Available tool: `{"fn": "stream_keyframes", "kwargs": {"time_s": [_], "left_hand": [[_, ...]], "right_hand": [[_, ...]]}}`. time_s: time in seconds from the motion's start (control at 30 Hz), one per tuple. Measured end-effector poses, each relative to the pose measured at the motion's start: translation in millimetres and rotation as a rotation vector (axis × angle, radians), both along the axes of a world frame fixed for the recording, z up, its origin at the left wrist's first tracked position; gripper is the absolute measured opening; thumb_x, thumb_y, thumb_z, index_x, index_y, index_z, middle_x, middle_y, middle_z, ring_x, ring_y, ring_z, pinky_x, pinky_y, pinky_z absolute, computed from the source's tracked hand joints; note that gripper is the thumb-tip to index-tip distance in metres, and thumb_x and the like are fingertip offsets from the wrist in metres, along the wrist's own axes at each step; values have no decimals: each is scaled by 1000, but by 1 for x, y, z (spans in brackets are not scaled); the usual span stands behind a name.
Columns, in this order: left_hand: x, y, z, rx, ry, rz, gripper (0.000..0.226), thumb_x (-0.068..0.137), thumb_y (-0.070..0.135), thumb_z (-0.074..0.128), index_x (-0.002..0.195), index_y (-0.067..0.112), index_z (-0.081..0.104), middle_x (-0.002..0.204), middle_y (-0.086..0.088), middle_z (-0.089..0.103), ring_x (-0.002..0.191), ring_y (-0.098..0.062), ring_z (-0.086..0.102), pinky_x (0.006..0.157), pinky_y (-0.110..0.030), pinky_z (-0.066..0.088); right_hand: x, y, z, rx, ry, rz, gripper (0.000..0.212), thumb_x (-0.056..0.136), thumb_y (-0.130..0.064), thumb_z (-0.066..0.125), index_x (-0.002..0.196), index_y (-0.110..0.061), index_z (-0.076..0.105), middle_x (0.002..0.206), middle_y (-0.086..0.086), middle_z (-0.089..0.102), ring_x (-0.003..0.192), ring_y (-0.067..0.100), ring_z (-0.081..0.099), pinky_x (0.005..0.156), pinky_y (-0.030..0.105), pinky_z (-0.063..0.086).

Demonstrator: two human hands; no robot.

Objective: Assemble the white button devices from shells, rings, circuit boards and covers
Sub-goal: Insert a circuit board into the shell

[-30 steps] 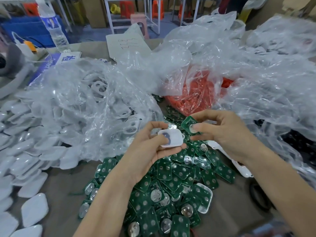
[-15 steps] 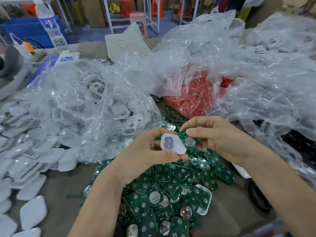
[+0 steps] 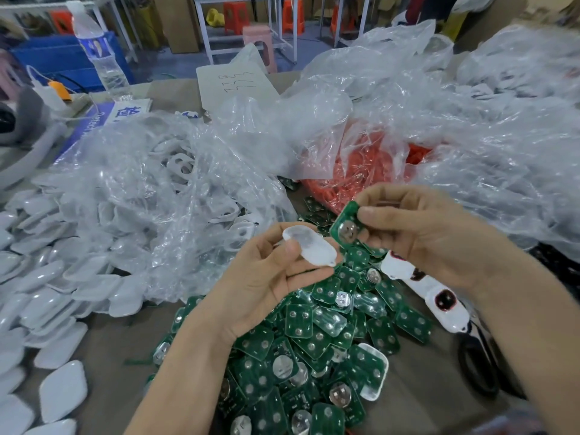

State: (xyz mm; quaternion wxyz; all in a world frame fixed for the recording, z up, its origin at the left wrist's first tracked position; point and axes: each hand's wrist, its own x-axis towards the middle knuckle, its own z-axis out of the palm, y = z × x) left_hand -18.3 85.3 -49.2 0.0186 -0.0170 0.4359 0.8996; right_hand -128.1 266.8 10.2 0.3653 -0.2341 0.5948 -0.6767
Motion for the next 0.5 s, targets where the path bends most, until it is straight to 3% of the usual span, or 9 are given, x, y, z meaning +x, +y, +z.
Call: {"fn": "stream_keyframes", "kwargs": {"time_s": [0.2,0.37,0.5], "left_hand": [[1,5,1,70,20,-60,51,67,40,85,106,9,74,105,-20,73,93,-29,73,77,-34,60],[1,7,-1,104,-7,-79,54,65,43,86,103,6,75,103,-20,73,90,-27,73,75,-33,60],[1,9,-1,90,-6,-96,53,65,46,85,101,8,77,101,-17,74,88,-25,74,73,-31,60]], "right_hand": [[4,-23,26,83,239,59,15,69,-6,69,83,-3,68,67,8,66,56,15,62,54,18,53],[10,-29,29,201,487,74,6,79,-1,71,80,-7,70,61,5,64,55,14,55,44,17,41],[11,-29,30,242,578,58,10,79,-2,73,77,-12,71,65,2,66,54,4,54,48,10,39]]}}
